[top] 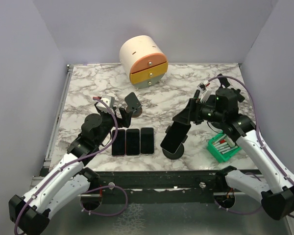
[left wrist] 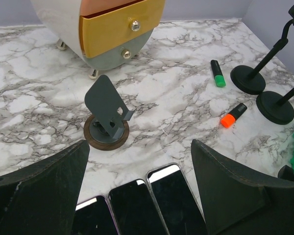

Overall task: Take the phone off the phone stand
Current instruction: Place the phone stand with the phone at the center of the board, then pick up the phone stand at the center of the board.

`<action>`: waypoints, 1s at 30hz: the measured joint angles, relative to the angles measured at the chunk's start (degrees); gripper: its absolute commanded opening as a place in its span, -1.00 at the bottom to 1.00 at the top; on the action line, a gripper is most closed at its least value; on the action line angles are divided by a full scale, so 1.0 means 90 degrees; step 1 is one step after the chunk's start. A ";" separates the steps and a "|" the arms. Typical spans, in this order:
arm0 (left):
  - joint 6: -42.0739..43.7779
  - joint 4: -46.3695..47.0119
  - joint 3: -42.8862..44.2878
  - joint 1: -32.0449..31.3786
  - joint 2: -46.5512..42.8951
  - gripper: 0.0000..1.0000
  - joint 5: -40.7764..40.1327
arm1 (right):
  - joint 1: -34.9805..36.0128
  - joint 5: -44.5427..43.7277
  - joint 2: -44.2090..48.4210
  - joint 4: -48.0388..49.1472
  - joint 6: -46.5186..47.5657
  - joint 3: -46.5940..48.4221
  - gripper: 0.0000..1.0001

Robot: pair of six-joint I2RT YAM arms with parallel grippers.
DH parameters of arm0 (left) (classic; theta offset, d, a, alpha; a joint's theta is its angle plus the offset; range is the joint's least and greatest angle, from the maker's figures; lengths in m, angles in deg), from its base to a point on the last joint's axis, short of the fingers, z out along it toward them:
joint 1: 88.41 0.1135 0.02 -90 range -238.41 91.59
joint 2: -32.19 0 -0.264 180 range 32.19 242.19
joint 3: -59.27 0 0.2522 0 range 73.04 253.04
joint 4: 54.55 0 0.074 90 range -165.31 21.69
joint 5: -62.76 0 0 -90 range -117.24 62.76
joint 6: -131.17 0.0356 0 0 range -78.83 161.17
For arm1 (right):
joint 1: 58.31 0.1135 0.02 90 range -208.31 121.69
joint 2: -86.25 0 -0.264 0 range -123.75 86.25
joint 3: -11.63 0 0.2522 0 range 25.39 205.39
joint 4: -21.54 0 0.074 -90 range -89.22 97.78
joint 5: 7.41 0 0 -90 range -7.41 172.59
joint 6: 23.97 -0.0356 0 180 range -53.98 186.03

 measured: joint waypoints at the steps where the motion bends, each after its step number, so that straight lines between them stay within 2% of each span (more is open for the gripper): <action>1: 0.0000 0.0000 0.0000 0.0000 0.0012 0.70 0.0000 | 0.0000 -0.0153 0.0056 -0.0102 0.0029 0.0058 0.56; 9: -0.0070 -0.0073 0.0022 0.0002 0.0265 0.72 -0.0063 | 0.0000 -0.1071 0.0294 -0.0971 0.0517 0.1103 0.57; 14: -0.0318 -0.0189 0.0272 0.0138 0.0838 0.70 -0.0138 | 0.0000 -0.1370 0.0935 -0.0976 0.0826 0.1472 0.56; 22: -0.1683 0.0075 0.0408 0.1848 0.1965 0.64 0.0784 | 0.0000 -0.1275 0.1926 -0.0372 0.0908 0.0962 0.55; 30: -0.2713 0.1314 0.0401 0.2358 0.3568 0.50 0.1870 | 0.0068 -0.1137 0.2123 -0.0104 0.0896 0.0775 0.55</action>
